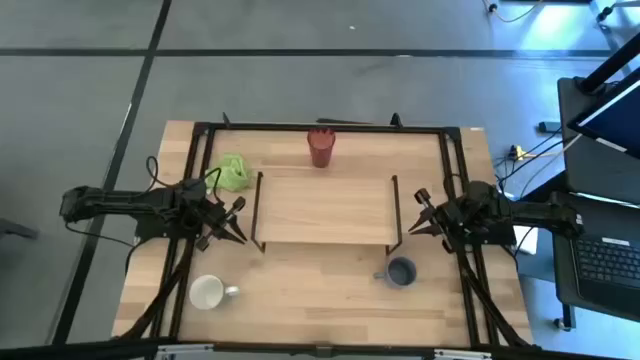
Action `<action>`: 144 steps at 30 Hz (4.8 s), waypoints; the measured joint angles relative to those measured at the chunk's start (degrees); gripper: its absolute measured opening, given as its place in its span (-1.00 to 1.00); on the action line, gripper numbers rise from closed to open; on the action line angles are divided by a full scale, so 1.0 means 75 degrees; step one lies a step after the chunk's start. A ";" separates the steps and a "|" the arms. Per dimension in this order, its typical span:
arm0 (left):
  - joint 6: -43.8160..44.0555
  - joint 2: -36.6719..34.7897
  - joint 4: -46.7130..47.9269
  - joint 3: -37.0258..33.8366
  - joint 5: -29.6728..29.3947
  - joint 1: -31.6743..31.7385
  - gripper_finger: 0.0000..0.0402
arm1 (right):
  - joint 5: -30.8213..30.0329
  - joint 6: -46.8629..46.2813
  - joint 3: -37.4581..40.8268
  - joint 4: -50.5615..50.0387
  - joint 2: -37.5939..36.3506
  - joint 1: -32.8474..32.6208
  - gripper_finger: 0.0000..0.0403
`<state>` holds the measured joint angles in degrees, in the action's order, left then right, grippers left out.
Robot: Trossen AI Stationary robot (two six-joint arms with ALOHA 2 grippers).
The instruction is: Stack small to large cups/mugs on shelf
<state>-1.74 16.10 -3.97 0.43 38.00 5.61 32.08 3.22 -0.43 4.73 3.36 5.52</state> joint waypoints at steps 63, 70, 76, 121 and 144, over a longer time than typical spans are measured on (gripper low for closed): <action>0.0000 0.0003 0.0000 -0.0001 0.0000 0.0003 -0.82 | -0.4476 -0.0077 -0.0911 0.3332 -0.0003 0.0000 -0.83; -0.0420 0.0003 -0.0009 0.0000 -0.0266 0.0003 -0.82 | -0.5018 0.1627 -0.1990 0.3038 -0.0001 0.0000 -0.83; -0.0445 0.0003 -0.0012 -0.0003 -0.0640 0.0003 -0.82 | -0.5018 0.1626 -0.2148 0.3000 0.0000 0.0000 -0.83; -0.0434 0.0003 -0.0006 -0.0002 -0.1346 0.0003 -0.82 | -0.7034 0.0824 -0.3192 0.0727 0.1566 0.0000 -0.83; -0.0431 0.0003 -0.0006 0.0000 -0.1346 0.0002 -0.83 | -0.9744 -0.0709 -1.2771 -0.5212 0.9529 0.1484 -0.83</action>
<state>-4.97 16.12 -4.01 0.43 27.90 5.62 -41.01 -2.10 -96.21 -34.36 74.82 16.65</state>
